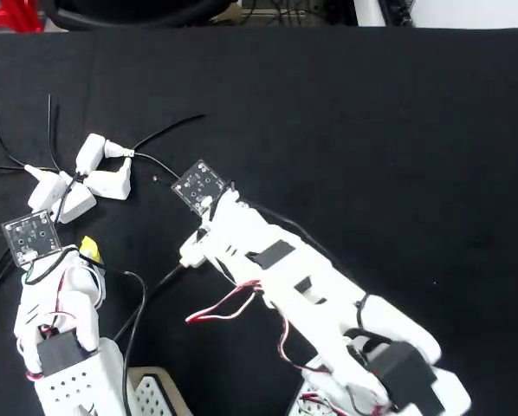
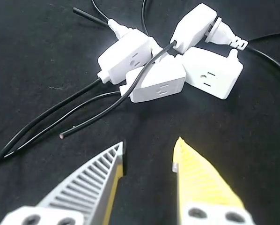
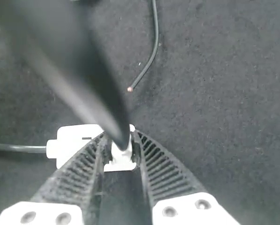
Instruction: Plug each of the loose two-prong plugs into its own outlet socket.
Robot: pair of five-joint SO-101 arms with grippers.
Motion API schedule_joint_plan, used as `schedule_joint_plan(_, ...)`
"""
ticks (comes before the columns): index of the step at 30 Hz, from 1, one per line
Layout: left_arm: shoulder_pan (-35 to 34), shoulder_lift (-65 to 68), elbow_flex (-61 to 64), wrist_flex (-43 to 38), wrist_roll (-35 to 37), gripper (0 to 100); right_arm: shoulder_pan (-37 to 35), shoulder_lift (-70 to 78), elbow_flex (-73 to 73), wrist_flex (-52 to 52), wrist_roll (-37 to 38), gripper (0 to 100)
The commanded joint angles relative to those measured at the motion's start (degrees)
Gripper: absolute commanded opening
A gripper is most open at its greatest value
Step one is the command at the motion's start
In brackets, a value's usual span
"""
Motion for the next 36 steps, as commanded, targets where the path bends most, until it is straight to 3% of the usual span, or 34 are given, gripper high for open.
schedule_joint_plan(1,-0.04,-0.35,-0.31,-1.14,-0.26,18,-0.97,4.00,-6.81,2.46,1.32,1.1)
schedule_joint_plan(11,-0.04,-0.35,-0.22,-1.14,-0.26,18,-1.14,8.13,-12.26,8.26,4.31,3.7)
schedule_joint_plan(16,-0.04,-0.35,-0.13,-1.14,-0.26,18,-1.14,2.33,-11.91,12.84,3.43,16.7)
schedule_joint_plan(23,0.75,-0.35,0.57,-2.46,-0.26,18,-0.88,-12.00,-12.18,25.93,6.95,17.0)
schedule_joint_plan(26,4.35,-0.35,0.66,-1.76,-3.08,18,-1.05,-17.89,-12.97,34.20,14.68,15.8)
schedule_joint_plan(29,9.71,-0.35,0.66,-0.26,-5.98,18,-0.35,-21.41,-17.01,42.29,15.91,0.9)
schedule_joint_plan(36,22.64,-0.26,0.75,1.58,-11.69,18,8.00,-21.85,-20.88,45.10,15.91,1.3)
